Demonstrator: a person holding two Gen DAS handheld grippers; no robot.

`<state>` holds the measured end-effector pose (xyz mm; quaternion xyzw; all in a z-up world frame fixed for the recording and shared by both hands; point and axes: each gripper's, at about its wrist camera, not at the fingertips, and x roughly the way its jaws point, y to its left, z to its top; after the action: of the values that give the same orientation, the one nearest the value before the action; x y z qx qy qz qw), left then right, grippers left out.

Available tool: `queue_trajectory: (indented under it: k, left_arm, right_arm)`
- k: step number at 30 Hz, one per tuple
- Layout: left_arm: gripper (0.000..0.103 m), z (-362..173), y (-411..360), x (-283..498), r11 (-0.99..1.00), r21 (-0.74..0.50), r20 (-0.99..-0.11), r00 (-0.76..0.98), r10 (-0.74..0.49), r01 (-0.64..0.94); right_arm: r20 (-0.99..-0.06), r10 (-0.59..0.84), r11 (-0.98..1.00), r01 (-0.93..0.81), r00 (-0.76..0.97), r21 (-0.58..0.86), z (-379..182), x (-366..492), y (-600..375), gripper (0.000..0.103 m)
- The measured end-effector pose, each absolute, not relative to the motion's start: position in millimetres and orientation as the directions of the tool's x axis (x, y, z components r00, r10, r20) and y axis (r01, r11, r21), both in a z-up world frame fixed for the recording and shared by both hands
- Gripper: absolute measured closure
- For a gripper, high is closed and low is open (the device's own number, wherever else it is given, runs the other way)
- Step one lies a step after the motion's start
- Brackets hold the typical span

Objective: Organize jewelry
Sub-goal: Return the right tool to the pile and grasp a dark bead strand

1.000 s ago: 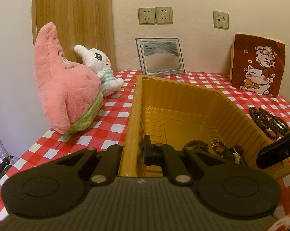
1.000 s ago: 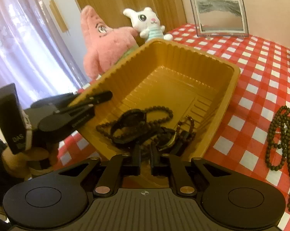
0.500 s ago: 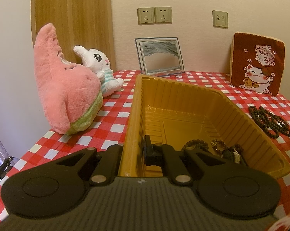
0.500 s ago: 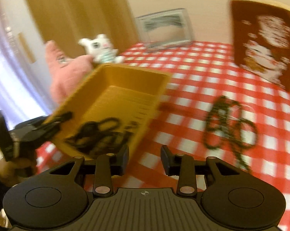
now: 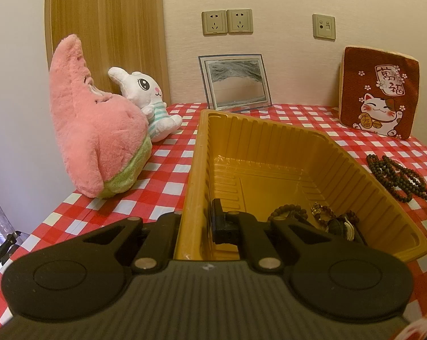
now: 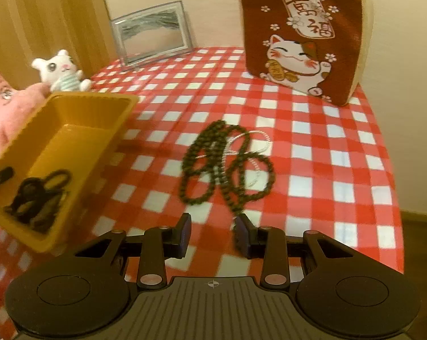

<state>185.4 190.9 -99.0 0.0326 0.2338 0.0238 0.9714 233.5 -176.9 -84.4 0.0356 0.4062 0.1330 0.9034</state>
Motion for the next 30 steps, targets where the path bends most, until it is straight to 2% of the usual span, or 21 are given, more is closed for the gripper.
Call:
queue_trajectory:
  k: [8, 10, 18, 30]
  left_arm:
    - [0.097, -99, 192, 186, 0.997, 0.075, -0.454, 0.889, 0.062, -0.031]
    - [0.097, -100, 192, 186, 0.997, 0.076, -0.455, 0.888, 0.062, -0.031]
    - [0.097, -100, 193, 186, 0.996, 0.078, -0.457, 0.887, 0.063, -0.031]
    - [0.096, -102, 193, 186, 0.996, 0.084, -0.462, 0.884, 0.065, -0.030]
  right_arm:
    - [-0.714, 0.243, 0.968, -0.214, 0.657, 0.133, -91, 267, -182, 0.068]
    - [-0.717, 0.239, 0.968, -0.214, 0.654, 0.128, -95, 277, -182, 0.077]
    - [-0.728, 0.229, 0.971, -0.204, 0.646, 0.124, -111, 307, -183, 0.084]
    - [-0.737, 0.247, 0.969, -0.181, 0.629, 0.171, -120, 322, -184, 0.085]
